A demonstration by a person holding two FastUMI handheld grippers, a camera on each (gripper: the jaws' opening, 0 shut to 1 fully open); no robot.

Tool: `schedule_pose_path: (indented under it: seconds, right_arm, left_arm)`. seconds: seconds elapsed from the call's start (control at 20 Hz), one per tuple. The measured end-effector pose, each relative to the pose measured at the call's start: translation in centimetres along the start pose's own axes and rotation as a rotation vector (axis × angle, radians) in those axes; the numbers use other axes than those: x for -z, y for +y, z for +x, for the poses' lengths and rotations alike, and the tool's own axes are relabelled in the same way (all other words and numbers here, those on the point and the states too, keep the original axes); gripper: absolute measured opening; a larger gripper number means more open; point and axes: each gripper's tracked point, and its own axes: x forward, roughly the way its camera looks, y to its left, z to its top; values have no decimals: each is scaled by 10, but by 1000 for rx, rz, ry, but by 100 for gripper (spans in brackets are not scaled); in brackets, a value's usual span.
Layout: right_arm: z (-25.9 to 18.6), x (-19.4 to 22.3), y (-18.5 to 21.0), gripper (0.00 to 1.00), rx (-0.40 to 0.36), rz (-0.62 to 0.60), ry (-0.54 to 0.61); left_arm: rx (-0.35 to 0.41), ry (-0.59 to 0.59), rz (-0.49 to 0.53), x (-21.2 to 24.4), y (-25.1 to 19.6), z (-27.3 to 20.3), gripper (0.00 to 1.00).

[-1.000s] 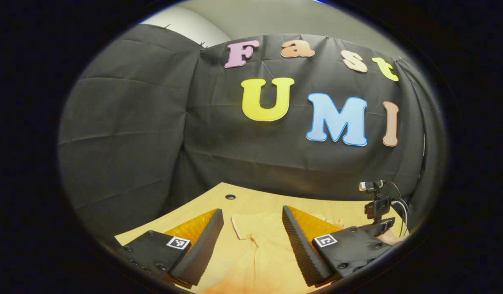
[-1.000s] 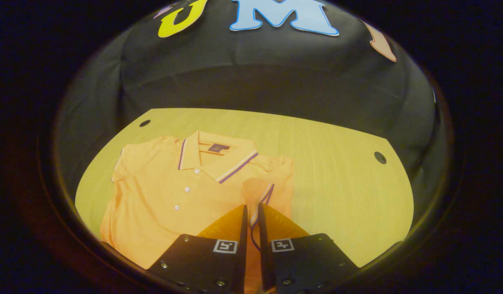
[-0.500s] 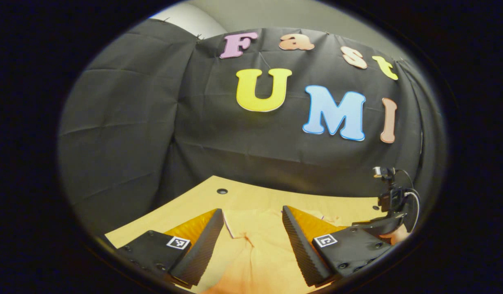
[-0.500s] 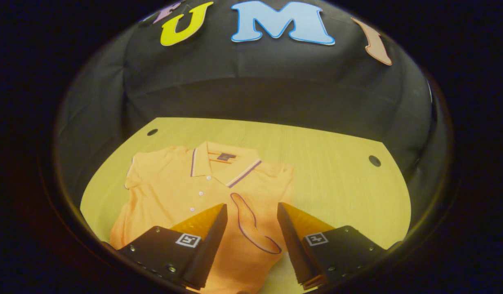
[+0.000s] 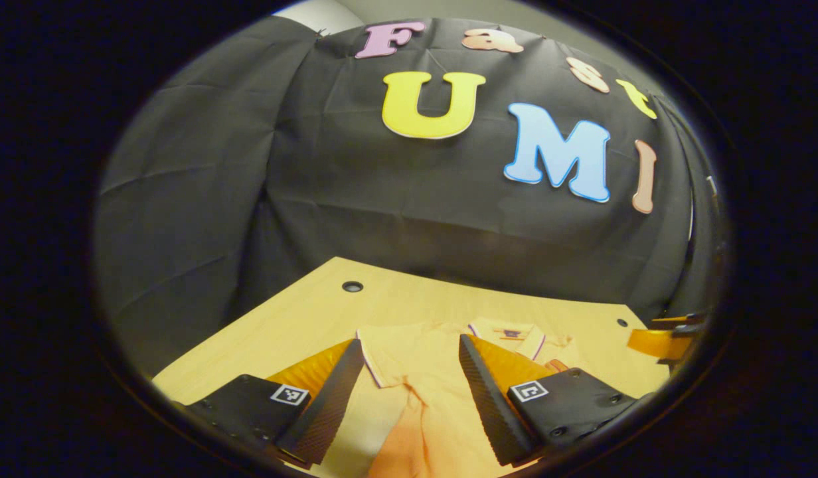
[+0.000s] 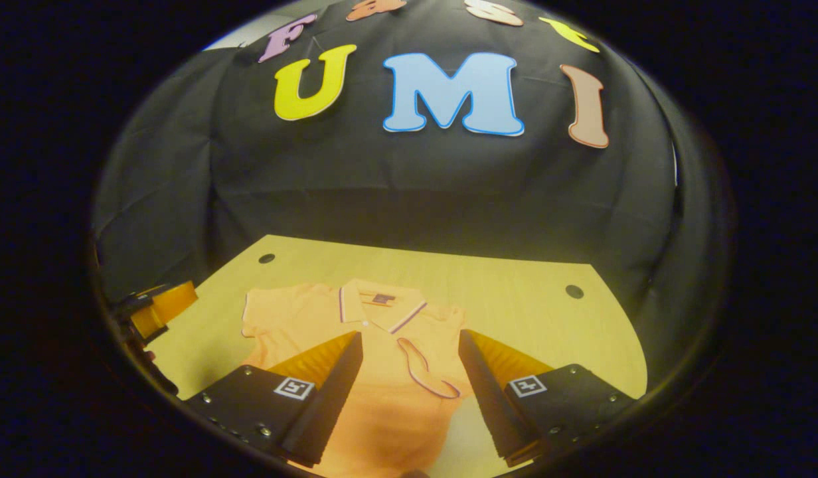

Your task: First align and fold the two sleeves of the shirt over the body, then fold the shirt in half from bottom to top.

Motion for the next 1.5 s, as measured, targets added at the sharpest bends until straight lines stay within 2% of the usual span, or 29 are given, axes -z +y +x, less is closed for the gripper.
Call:
schedule_pose_path:
  seconds: [0.15, 0.3, 0.6, 0.9, 1.2, 1.25, 1.35, 1.45, 1.5]
  right_arm:
    - [-26, -3, 9, 91, 19, 13, -26]
    - [-42, 9, 27, 91, -7, 43, -18]
    - [-66, 24, 43, 91, -28, 67, 10]
    - [-83, 34, 35, 92, 2, 29, 25]
    - [-88, 31, 37, 92, -4, 38, 26]
    - [-87, 32, 38, 92, -6, 37, 30]
    - [-85, 34, 41, 92, -14, 43, 35]
    - [-84, 39, 42, 92, -10, 45, 43]
    - [-83, 41, 43, 92, -10, 52, 45]
  left_arm:
    - [-12, 63, -23, 25, 20, 42, 95]
    - [-25, 117, -28, 52, 32, 77, 95]
    - [-59, 177, -16, 82, 48, 117, 95]
    - [-81, 245, -18, 100, 60, 161, 94]
    - [-95, 304, 39, 110, 61, 180, 93]
    - [-101, 315, 58, 113, 61, 180, 95]
    - [-106, 335, 100, 116, 59, 181, 81]
    - [-58, 351, 133, 116, 49, 182, 68]
    - [-44, 357, 139, 116, 42, 182, 48]
